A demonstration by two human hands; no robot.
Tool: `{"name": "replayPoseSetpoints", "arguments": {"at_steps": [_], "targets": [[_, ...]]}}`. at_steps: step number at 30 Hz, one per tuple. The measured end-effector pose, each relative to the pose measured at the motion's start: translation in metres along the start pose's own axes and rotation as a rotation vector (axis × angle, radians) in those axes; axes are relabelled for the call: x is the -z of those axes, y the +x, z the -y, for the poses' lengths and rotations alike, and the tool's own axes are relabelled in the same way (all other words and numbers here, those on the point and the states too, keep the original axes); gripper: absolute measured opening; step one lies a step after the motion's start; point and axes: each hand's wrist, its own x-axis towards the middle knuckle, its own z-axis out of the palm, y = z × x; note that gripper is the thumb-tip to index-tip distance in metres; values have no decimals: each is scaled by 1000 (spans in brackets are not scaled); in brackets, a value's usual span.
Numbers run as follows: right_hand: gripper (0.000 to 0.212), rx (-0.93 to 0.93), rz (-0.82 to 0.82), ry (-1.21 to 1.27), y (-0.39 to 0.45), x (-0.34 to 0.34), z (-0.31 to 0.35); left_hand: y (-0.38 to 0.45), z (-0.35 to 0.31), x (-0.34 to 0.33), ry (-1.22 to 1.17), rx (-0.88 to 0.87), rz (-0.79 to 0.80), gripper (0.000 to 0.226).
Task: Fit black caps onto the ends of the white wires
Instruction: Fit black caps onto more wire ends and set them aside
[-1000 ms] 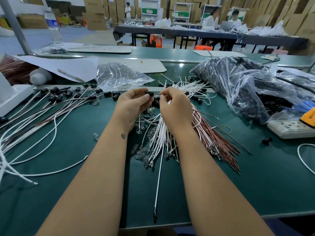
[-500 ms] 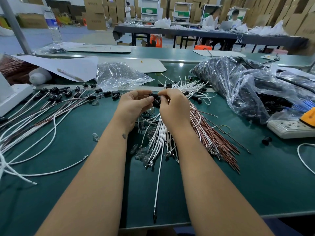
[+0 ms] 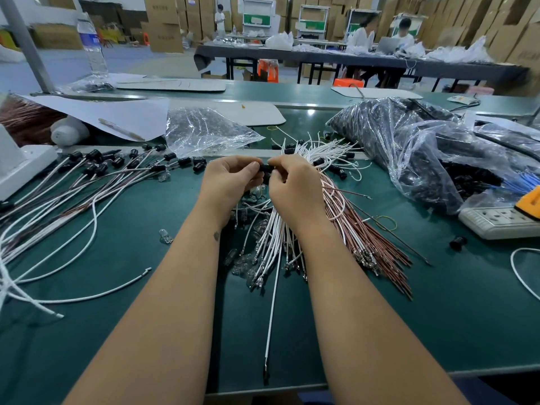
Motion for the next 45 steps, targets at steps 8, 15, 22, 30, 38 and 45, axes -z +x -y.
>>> {"name": "replayPoseSetpoints", "arguments": {"at_steps": [8, 15, 22, 30, 38, 45], "targets": [[24, -4, -74, -305, 2, -2, -9, 4, -3, 6, 257, -56, -324, 15], [28, -72, -114, -310, 5, 1, -15, 1, -4, 17, 808, -316, -701, 39], [23, 14, -31, -180, 2, -1, -7, -1, -3, -8, 904, -657, -122, 30], [23, -25, 70, -115, 2, 0, -6, 3, 3, 6, 874, -454, -194, 29], [24, -98, 39, 45, 4, -2, -9, 5, 11, 0, 661, -337, -56, 13], [11, -124, -48, 125, 7, -2, -10, 8, 11, 1, 587, -303, -38, 13]]}}
